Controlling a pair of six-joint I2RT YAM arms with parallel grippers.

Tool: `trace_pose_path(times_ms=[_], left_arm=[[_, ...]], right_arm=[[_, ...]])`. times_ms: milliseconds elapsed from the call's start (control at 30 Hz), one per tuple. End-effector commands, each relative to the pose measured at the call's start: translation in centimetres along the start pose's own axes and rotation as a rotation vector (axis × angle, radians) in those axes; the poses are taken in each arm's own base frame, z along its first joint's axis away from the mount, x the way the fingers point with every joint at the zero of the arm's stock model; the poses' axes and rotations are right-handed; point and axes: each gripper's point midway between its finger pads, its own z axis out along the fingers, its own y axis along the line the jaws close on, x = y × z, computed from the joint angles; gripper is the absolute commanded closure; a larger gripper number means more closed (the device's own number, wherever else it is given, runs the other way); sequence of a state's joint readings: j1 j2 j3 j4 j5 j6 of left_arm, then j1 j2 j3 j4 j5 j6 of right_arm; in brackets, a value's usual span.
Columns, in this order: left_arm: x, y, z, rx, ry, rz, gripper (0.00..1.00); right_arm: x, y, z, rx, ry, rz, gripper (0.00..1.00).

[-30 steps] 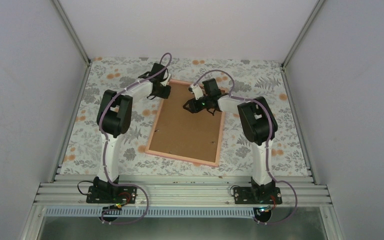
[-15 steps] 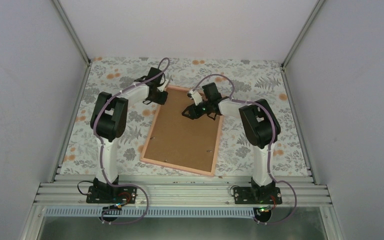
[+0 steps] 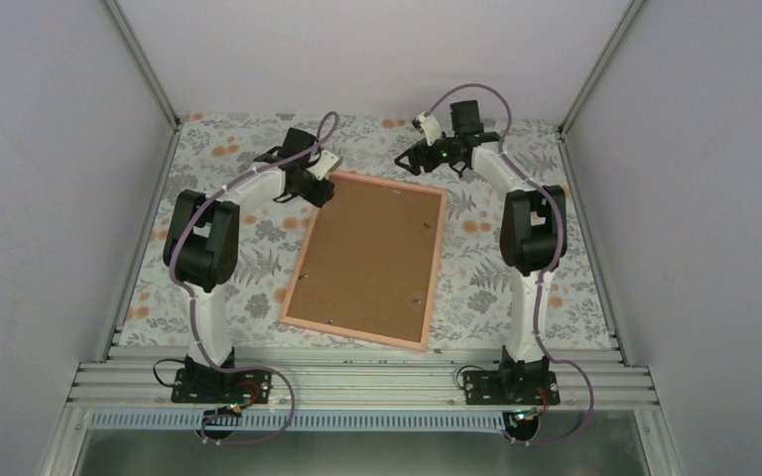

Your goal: Put the photo into the frame

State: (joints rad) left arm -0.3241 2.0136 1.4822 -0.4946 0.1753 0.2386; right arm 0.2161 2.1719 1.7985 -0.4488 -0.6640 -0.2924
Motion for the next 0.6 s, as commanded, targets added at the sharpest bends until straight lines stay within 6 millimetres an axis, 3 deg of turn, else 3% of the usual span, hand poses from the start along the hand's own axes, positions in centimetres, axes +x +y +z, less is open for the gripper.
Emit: trace_pose_path(times_ms=[0, 233, 400, 567], left_arm=[[-1.5, -3.9, -1.0, 0.084, -0.07, 0.166, 0.51], [0.2, -7.6, 0.5, 0.152, -0.035, 0.228, 0.52], [0.7, -8.5, 1.7, 0.165, -0.014, 0.234, 0.52], [0.9, -8.4, 2.7, 0.154, 0.005, 0.233, 0.53]], right_arm=[[4.8, -0.1, 3.1, -0.033, 0.157, -0.002, 0.18], [8.8, -2.1, 4.7, 0.019, 0.259, -0.075, 0.22], [10.8, -2.7, 5.2, 0.05, 0.3, -0.118, 0.3], [11.5, -3.5, 5.8, 0.096, 0.313, -0.139, 0.32]])
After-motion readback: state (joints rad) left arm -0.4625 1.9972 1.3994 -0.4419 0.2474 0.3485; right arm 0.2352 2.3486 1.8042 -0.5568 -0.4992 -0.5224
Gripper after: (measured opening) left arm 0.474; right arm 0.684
